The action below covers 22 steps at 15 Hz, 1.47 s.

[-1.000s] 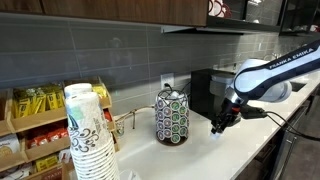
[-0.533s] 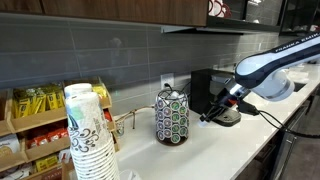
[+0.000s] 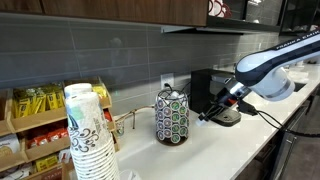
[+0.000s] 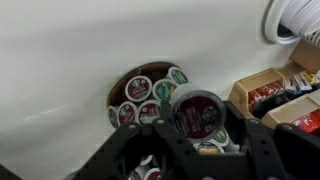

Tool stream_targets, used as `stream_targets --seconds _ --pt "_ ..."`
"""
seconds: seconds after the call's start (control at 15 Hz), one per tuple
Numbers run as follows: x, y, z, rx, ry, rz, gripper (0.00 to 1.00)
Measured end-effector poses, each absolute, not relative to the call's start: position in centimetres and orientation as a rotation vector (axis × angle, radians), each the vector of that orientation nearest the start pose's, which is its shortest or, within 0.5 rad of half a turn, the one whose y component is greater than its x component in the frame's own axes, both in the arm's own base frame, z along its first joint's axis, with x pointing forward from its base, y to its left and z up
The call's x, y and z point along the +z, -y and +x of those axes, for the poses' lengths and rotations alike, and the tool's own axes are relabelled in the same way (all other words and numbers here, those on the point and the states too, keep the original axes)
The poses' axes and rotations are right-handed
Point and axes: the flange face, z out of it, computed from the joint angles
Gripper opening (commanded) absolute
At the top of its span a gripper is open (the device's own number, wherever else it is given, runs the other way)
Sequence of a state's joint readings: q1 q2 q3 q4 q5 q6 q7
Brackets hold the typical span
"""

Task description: Put the cup in the cupholder

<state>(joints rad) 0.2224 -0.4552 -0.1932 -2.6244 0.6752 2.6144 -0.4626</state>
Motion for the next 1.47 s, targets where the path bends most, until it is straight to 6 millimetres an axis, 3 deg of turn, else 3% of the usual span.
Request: stream_targets --seconds 0.67,1.47 --pt "46.0 0.9 42.7 -0.798 -0.133 -2.438 0.29" --pt "45.6 2.5 42.8 -0.95 -0.232 -2.176 0.29"
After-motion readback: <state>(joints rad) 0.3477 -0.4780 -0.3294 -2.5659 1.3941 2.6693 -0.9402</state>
